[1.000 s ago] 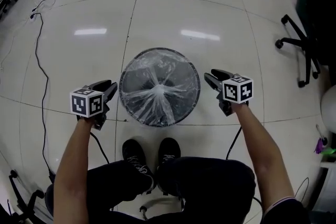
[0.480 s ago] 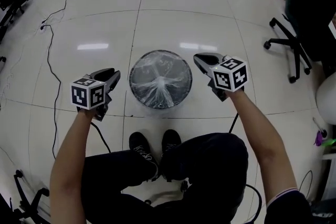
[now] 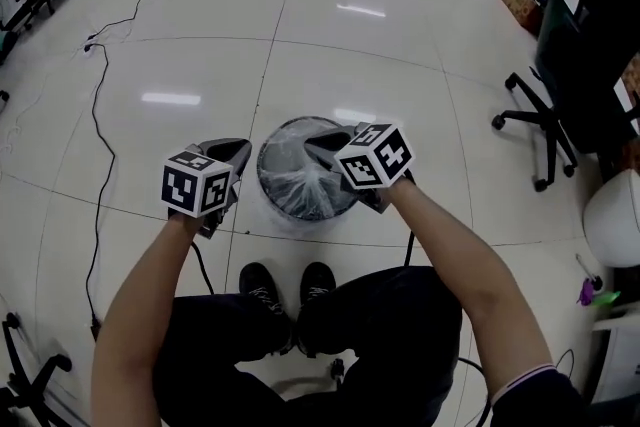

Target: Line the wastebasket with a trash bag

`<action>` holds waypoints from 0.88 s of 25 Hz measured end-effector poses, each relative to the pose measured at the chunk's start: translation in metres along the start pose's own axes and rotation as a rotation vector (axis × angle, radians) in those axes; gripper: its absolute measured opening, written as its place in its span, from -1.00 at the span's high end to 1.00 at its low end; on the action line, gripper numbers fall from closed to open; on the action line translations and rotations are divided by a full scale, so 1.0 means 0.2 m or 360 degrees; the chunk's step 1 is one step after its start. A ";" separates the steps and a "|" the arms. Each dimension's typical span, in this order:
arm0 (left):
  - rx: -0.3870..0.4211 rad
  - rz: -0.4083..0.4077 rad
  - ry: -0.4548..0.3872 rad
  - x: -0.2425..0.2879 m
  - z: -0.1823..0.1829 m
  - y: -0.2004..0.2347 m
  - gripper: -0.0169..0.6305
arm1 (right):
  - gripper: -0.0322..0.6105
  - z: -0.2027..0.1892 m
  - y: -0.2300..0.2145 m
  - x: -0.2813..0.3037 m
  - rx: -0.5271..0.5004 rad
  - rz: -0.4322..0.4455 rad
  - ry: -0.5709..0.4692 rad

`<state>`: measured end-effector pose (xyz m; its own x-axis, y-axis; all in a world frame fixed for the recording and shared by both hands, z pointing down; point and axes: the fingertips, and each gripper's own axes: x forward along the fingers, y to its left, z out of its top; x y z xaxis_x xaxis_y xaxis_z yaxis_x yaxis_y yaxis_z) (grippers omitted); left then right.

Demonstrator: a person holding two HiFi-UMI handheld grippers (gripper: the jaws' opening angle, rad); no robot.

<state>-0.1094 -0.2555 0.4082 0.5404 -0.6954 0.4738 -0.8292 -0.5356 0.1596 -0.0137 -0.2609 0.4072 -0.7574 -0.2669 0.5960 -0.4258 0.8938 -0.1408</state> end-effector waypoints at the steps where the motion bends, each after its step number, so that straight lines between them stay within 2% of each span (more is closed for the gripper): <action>1: -0.0004 -0.0002 -0.0006 0.01 0.00 -0.01 0.91 | 0.89 0.00 0.02 0.05 0.0011 0.0025 0.0026; 8: -0.0039 0.0005 -0.0033 0.07 -0.02 0.00 0.91 | 0.89 -0.10 0.03 0.34 0.0100 0.0060 0.0194; 18: -0.0129 0.0096 -0.0006 0.13 -0.08 0.07 0.91 | 0.89 -0.27 -0.05 0.59 0.0178 0.0029 0.0262; 22: -0.0138 0.0079 0.0012 0.14 -0.10 0.05 0.91 | 0.89 -0.33 -0.08 0.64 0.0203 0.0022 0.0277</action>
<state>-0.1059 -0.2712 0.4395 0.4977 -0.7161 0.4894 -0.8642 -0.4573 0.2099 -0.0711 -0.2854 0.5389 -0.6712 -0.1785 0.7194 -0.4833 0.8413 -0.2421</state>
